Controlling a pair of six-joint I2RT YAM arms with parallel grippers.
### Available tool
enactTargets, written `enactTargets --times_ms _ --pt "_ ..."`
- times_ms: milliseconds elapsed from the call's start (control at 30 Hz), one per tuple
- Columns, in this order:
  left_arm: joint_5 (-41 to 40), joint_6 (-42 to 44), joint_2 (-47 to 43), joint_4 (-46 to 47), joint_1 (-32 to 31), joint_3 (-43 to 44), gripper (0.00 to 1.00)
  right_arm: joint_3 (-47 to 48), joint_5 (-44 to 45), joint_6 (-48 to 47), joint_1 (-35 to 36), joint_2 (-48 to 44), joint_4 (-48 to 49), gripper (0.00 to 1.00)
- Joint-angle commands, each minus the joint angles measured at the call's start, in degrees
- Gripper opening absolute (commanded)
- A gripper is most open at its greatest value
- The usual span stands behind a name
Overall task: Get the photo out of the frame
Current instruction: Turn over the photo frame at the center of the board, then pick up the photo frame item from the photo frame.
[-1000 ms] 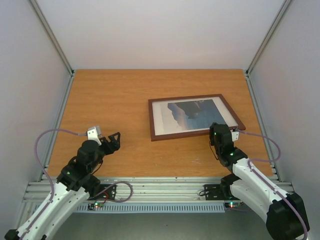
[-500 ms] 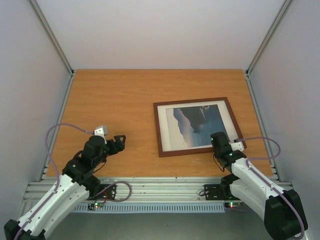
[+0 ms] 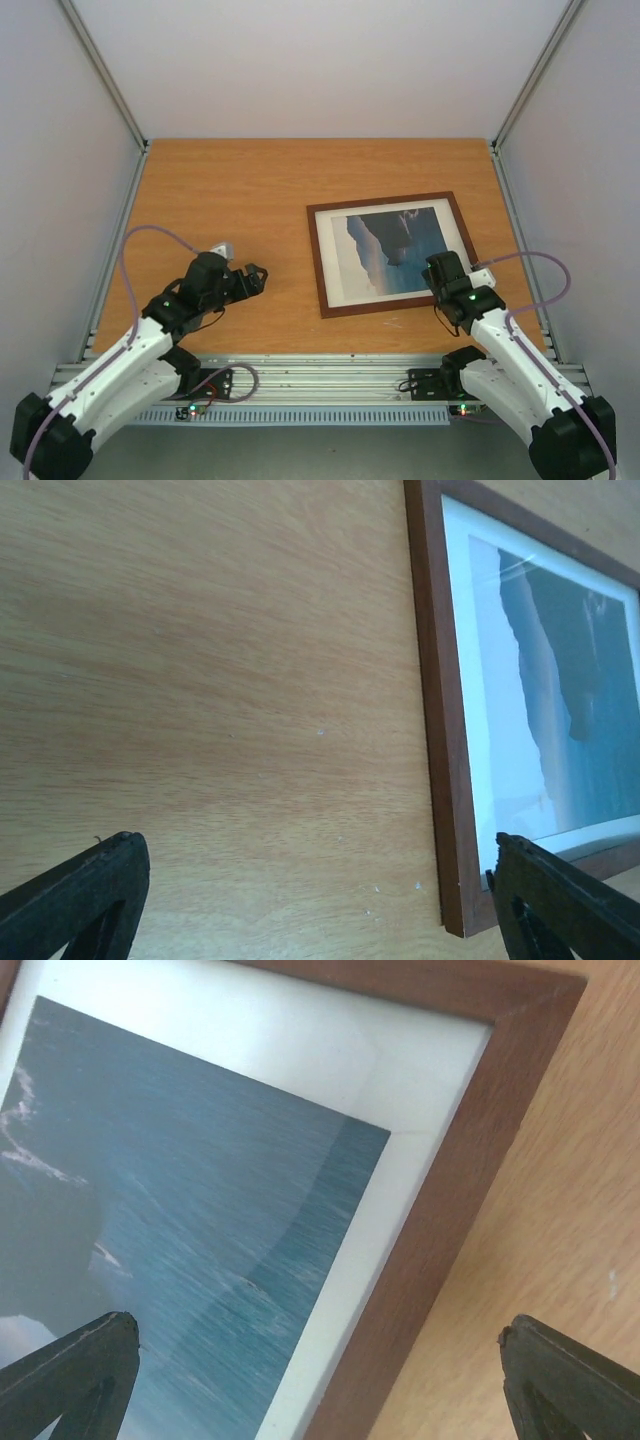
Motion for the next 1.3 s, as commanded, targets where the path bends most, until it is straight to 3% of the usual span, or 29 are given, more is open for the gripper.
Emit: enactTargets --times_ms 0,333,500,833,1267 --pt "1.8 0.2 6.3 4.2 -1.2 4.0 0.93 5.6 3.1 -10.9 -0.3 -2.4 -9.2 0.98" --pt "-5.9 4.1 28.3 1.4 -9.0 16.7 0.93 21.0 4.7 -43.4 -1.7 7.0 -10.7 0.98" --pt "-7.1 6.0 37.2 0.5 -10.4 23.1 0.93 25.5 -5.3 -54.1 -8.9 14.5 -6.6 0.98" --pt "-5.4 7.3 51.7 0.5 -13.6 33.2 0.88 30.5 -19.7 -60.4 -26.1 29.2 -0.1 0.95" --pt "-6.4 8.7 62.6 -4.1 -16.7 42.7 0.80 40.4 -23.2 -64.4 -31.8 48.7 1.3 0.91"
